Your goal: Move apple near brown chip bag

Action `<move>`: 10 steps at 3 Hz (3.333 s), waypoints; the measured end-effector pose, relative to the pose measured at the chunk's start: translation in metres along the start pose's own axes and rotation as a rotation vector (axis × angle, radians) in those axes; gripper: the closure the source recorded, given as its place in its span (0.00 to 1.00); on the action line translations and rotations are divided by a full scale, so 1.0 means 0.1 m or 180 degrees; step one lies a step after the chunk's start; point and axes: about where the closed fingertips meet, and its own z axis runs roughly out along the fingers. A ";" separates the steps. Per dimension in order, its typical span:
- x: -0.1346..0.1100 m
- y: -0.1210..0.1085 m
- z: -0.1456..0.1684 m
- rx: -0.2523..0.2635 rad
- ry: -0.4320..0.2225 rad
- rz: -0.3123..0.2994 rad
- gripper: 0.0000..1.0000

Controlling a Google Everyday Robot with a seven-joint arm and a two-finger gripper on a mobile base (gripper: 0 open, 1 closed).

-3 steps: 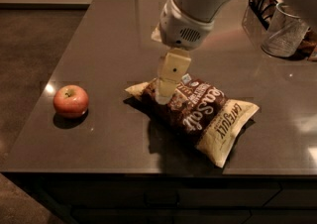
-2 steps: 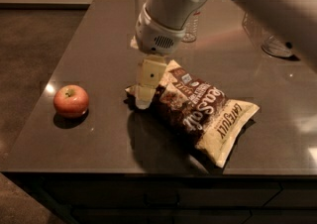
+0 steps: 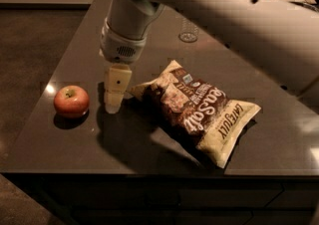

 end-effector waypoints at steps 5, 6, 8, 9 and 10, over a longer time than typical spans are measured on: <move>-0.76 0.16 0.64 -0.0368 -0.0069 -0.0323 0.41; -0.77 0.16 0.56 -0.0321 -0.0027 -0.0342 0.63; -0.31 -0.13 0.11 -0.0014 0.0190 0.0006 1.00; -0.01 -0.25 0.04 0.0081 0.0299 0.0266 1.00; 0.27 -0.40 -0.02 0.0193 0.0421 0.0525 1.00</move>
Offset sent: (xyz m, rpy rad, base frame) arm -0.0332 0.0702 -0.0359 0.0083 0.0705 0.1211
